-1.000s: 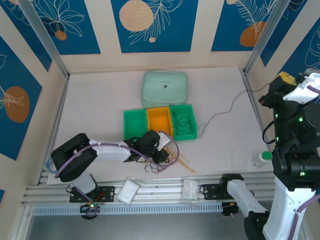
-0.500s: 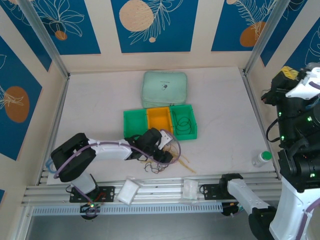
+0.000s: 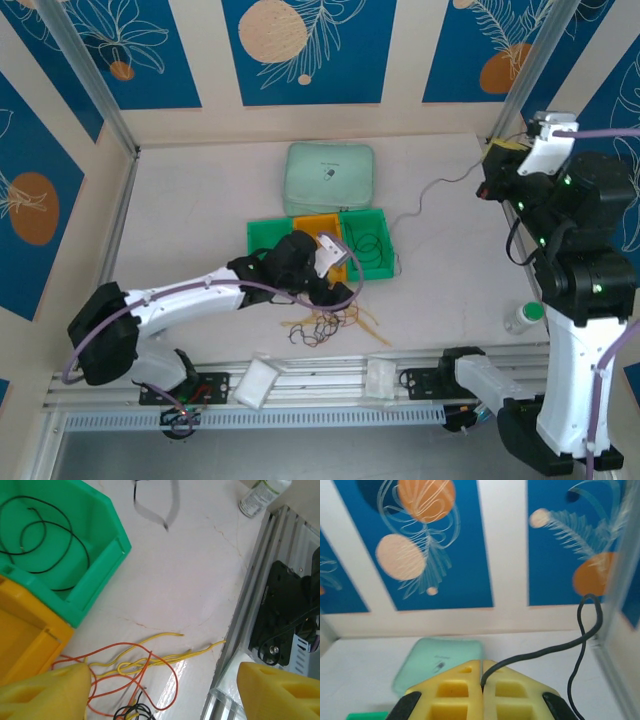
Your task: Untangle the cables
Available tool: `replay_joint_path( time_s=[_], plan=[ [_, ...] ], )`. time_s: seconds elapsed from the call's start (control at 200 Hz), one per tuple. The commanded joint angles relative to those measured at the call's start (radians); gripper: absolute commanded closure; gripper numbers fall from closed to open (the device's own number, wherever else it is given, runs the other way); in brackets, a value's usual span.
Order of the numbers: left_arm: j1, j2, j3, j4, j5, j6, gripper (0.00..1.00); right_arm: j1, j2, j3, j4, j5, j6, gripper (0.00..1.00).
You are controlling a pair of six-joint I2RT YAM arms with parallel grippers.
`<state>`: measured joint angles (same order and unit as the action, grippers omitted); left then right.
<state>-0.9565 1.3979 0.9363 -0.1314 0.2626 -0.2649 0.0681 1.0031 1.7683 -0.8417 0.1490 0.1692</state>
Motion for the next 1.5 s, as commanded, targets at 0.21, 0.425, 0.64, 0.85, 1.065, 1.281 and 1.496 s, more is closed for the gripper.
replay_joint_path(
  time_s=[0.21, 0.425, 0.64, 0.85, 1.065, 1.281, 1.496],
  plan=[
    [0.117, -0.180, 0.040, -0.217, -0.146, -0.036, 0.23, 0.053, 0.118, -0.009, 0.218, -0.310, 0.129, 1.00],
    [0.197, -0.233, 0.012, -0.277, -0.149, -0.055, 0.23, 0.055, 0.184, 0.023, 0.266, -0.349, 0.146, 1.00],
    [0.276, -0.268, -0.014, -0.300, -0.141, -0.076, 0.22, 0.056, 0.230, 0.073, 0.272, -0.388, 0.154, 1.00],
    [0.318, -0.292, -0.021, -0.336, -0.140, -0.064, 0.22, 0.079, 0.255, 0.114, 0.286, -0.400, 0.154, 1.00],
    [0.342, -0.313, -0.039, -0.333, -0.140, -0.063, 0.22, 0.123, 0.281, 0.137, 0.299, -0.392, 0.144, 1.00],
    [0.357, -0.321, -0.044, -0.335, -0.137, -0.063, 0.22, 0.125, 0.309, 0.203, 0.319, -0.391, 0.146, 1.00],
    [0.365, -0.332, -0.054, -0.329, -0.143, -0.063, 0.22, 0.145, 0.325, 0.191, 0.322, -0.399, 0.141, 1.00]
  ],
)
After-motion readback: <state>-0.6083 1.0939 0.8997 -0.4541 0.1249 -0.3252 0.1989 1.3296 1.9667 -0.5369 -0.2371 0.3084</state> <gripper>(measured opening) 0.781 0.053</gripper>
